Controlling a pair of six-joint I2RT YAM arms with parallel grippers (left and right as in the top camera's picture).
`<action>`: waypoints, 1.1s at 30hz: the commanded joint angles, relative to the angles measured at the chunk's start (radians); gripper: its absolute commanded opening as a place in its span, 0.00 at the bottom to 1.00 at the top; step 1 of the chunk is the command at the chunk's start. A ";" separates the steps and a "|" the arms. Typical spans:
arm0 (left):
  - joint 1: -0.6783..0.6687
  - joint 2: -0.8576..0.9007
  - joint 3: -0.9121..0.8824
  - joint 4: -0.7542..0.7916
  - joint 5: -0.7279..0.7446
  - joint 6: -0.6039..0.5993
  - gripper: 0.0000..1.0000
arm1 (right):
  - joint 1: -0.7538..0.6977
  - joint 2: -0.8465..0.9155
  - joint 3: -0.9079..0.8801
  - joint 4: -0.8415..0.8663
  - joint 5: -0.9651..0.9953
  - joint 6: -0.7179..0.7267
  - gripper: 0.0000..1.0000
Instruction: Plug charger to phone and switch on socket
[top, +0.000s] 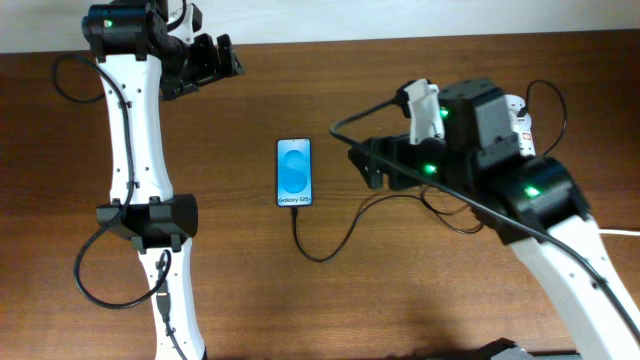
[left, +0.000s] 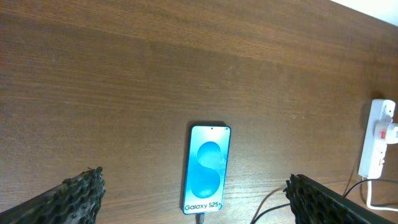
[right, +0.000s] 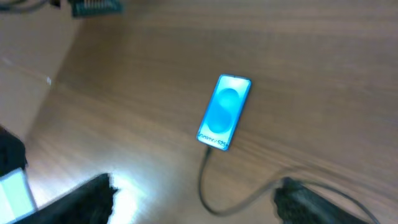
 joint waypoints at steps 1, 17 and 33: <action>0.002 0.002 0.011 -0.002 -0.003 -0.002 0.99 | 0.000 -0.076 0.047 -0.035 0.053 -0.027 0.98; 0.002 0.002 0.011 -0.002 -0.003 -0.002 0.99 | -0.036 -0.119 0.030 -0.039 0.314 -0.203 0.98; 0.002 0.002 0.011 -0.002 -0.004 -0.003 0.99 | -0.386 -1.061 -1.127 0.717 0.263 -0.431 0.98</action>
